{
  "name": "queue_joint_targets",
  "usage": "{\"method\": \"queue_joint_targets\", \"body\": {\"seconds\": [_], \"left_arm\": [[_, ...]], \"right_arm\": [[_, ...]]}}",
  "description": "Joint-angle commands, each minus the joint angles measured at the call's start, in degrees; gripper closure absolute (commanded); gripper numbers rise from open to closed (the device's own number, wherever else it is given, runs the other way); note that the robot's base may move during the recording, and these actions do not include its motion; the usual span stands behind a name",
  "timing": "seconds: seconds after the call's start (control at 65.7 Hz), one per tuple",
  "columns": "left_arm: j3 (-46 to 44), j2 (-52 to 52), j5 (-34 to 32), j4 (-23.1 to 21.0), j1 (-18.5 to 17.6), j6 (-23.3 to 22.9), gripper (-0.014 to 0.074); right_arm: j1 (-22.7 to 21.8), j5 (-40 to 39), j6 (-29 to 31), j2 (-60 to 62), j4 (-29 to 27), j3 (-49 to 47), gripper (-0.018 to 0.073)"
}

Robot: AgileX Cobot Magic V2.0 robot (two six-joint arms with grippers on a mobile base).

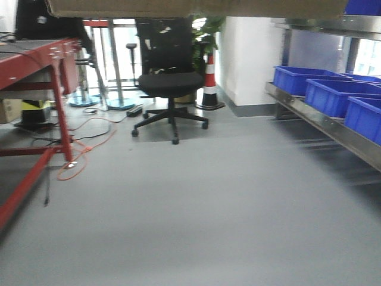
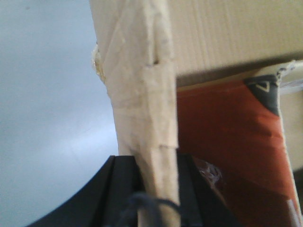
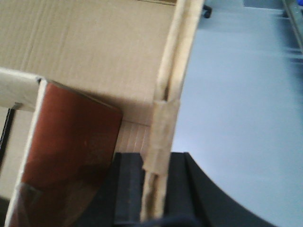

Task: Stack two boxes on right shelf middle
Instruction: 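Turn the base toward the steel shelf rack with blue bins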

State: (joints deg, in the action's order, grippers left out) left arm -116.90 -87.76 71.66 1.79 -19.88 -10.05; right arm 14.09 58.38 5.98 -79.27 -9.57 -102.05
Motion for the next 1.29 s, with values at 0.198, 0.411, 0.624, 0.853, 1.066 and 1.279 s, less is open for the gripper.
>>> {"method": "queue_joint_targets", "body": {"seconds": [0.198,0.411,0.624,0.853,1.066,1.279], "left_arm": [[-0.8,0.6,-4.0,-0.9,0.2,0.4,0.0708],[-0.8,0.6,-4.1,-0.9,0.2,0.4,0.0708],[-0.8,0.6,-4.1,-0.9,0.2,0.4,0.0708],[-0.8,0.6,-4.1,-0.9,0.2,0.4,0.0708],[-0.8,0.6,-4.1,-0.9,0.2,0.4,0.0708],[-0.8,0.6,-4.1,-0.9,0.2,0.4,0.0708]], "right_arm": [[-0.3,-4.6,0.9,0.3,0.6,-0.5,0.0713],[-0.3,-4.9,0.9,0.3,0.6,-0.5,0.0713],[-0.3,-4.9,0.9,0.3,0.6,-0.5,0.0713],[-0.3,-4.9,0.9,0.3,0.6,-0.5,0.0713],[-0.3,-4.9,0.9,0.3,0.6,-0.5,0.0713],[-0.3,-4.9,0.9,0.3,0.6,-0.5,0.0713]]}}
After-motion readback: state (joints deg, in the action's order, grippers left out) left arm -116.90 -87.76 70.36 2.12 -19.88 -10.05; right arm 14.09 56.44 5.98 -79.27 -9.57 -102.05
